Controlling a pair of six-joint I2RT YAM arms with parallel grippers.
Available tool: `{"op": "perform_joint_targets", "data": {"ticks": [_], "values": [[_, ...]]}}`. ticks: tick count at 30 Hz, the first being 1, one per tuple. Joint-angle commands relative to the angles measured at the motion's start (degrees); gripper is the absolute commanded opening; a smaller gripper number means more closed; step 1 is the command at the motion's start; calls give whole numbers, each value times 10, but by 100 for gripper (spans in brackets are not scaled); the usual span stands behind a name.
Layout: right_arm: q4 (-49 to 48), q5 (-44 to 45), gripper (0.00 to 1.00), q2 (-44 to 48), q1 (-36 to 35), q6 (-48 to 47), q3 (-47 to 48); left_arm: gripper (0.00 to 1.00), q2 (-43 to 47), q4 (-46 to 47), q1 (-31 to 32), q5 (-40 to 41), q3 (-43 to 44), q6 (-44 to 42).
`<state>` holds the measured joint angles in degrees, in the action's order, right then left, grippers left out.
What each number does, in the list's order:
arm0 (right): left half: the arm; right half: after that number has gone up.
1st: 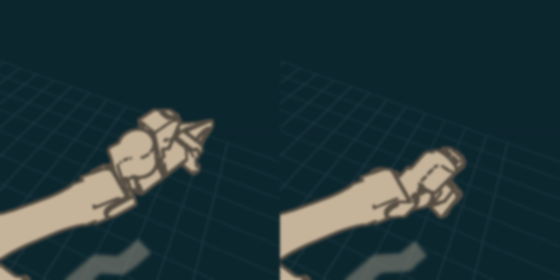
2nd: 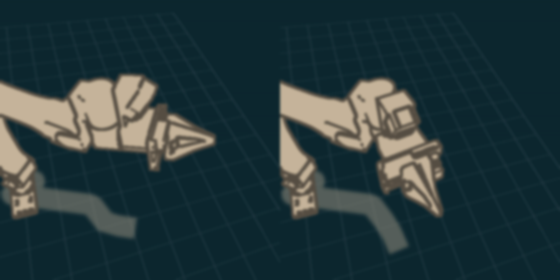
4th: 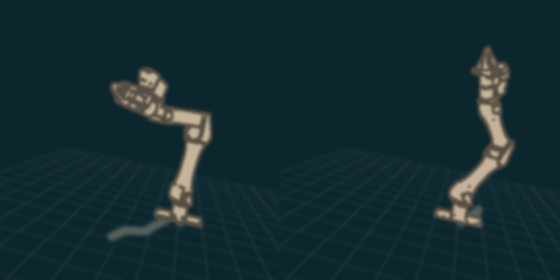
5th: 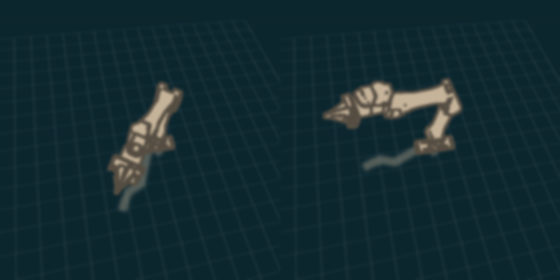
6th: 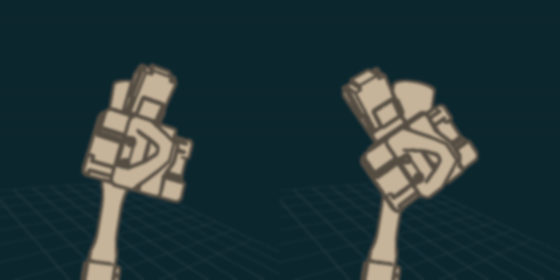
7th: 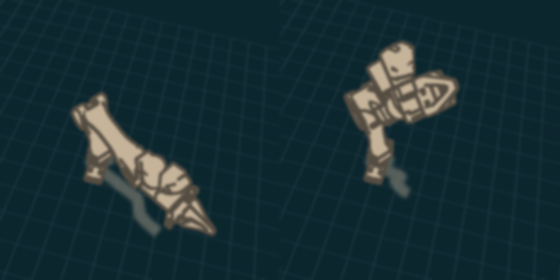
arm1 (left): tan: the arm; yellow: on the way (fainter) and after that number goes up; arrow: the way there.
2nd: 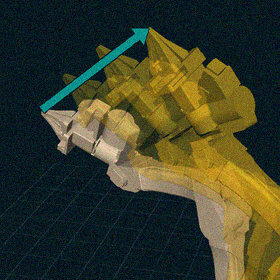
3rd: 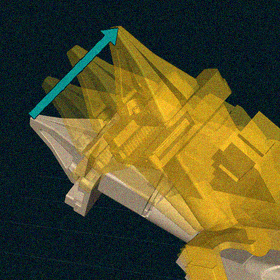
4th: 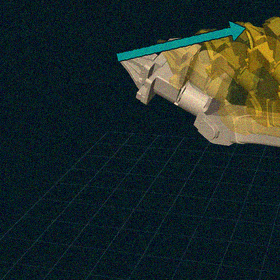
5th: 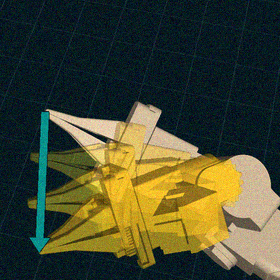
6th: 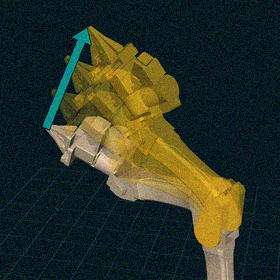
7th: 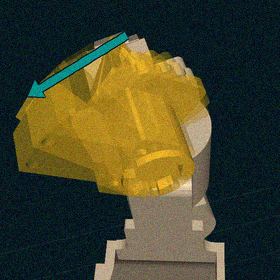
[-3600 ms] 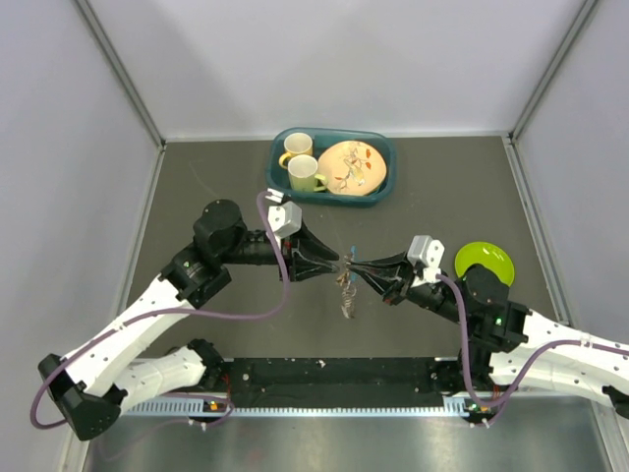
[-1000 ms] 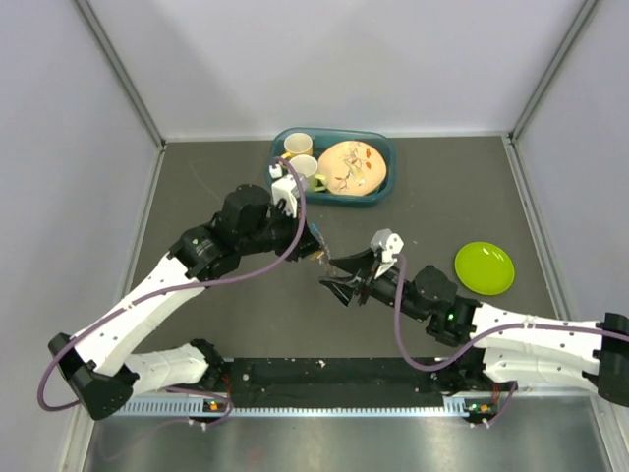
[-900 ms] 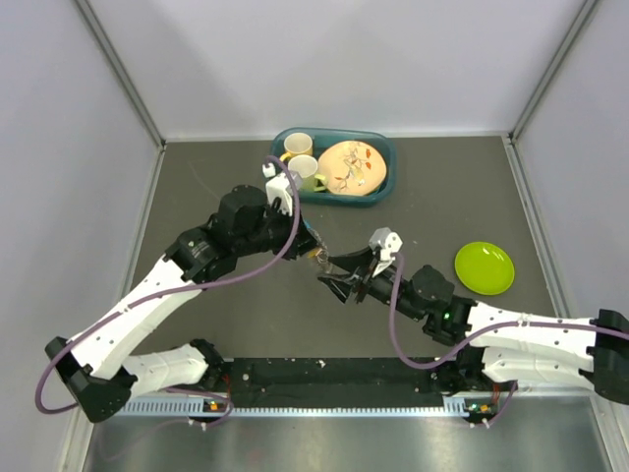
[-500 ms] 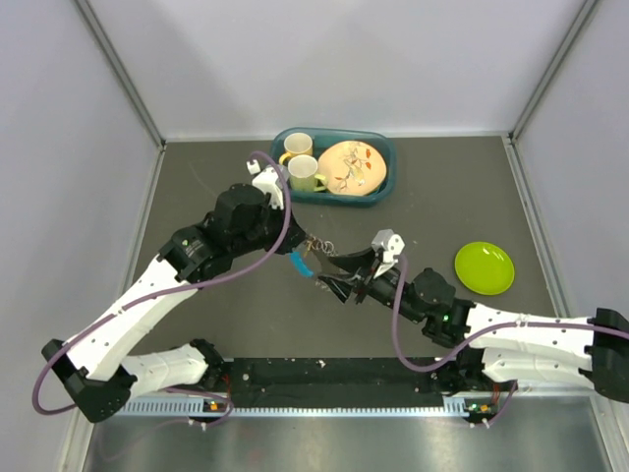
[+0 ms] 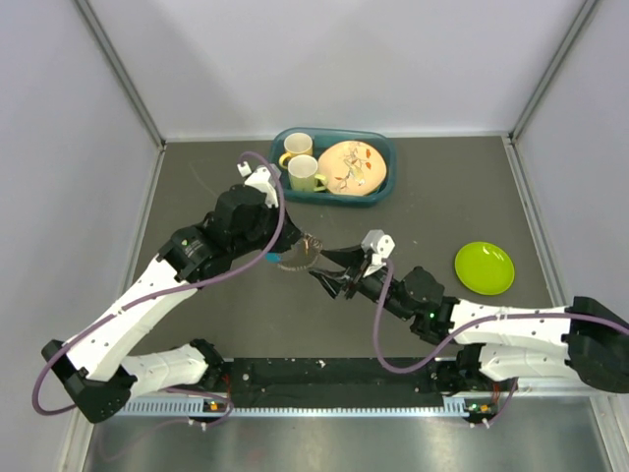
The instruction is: Remove the keys from the keyring
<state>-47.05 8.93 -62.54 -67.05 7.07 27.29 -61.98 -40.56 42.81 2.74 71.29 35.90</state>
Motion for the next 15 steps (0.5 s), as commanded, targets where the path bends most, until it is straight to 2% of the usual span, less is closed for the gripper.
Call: {"op": "perform_joint_targets", "data": {"ticks": [1, 9, 15], "values": [[-65, -14, 53, -13, -10, -7, 37, 0, 19, 27, 1, 12, 21, 36], [-52, 20, 53, -71, -9, -33, 73, 0, 18, 33, 1, -9, 17, 54], [-49, 84, 53, -104, -8, -55, 101, 0, 25, 34, 0, -23, 19, 67]]}}
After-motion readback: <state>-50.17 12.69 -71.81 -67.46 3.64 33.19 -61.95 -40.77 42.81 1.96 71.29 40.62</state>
